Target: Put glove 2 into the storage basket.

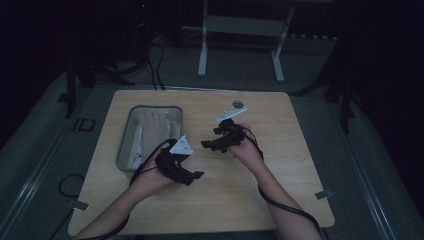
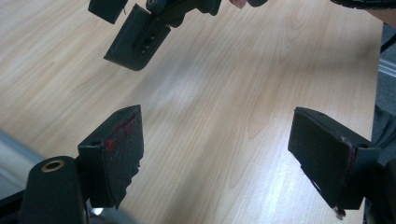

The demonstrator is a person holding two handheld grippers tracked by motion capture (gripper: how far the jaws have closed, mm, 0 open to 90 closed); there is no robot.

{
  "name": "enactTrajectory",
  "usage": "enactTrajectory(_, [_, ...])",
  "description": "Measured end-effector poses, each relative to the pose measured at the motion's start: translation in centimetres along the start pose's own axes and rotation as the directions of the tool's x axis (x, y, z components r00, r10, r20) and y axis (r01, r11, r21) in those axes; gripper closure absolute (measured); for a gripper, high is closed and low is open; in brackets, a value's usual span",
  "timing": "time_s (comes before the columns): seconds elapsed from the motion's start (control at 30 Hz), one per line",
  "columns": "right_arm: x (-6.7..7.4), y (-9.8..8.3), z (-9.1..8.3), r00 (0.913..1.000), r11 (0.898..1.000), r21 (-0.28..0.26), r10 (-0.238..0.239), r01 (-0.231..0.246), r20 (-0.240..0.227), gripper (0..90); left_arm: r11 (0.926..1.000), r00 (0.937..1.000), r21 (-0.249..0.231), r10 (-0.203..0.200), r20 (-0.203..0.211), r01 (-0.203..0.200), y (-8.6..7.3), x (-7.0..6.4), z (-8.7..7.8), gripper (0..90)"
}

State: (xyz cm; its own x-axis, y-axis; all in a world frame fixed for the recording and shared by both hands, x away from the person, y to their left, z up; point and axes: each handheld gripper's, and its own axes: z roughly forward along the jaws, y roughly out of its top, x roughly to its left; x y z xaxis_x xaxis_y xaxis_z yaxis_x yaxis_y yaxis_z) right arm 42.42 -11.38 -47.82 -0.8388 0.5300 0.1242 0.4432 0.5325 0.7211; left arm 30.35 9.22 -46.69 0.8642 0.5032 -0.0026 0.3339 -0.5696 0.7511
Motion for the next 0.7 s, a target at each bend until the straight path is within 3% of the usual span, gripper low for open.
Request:
enactTrajectory(0.37, [-1.0,-4.5,-1.0,0.9997,1.000,0.006,-0.012,0.012,0.020,18.4,0.9995,0.9976,0.007,0.029,0.063,-0.030,-0.5,-1.8,2.7,18.5])
enactTrajectory(0.53, [-1.4,-6.7,-1.5,1.0000,1.000,0.005,-0.004,0.004,0.002,18.3,0.9992,0.9954,0.002,0.039,0.088,-0.039,-1.1,-2.5,3.9,18.4])
enactTrajectory(0.7, [-1.8,-8.5,-2.1,0.9995,0.999,-0.003,-0.031,0.031,0.004,18.2,0.9983,0.9937,-0.007,0.059,0.096,-0.058,-1.7,-2.9,5.1,18.1])
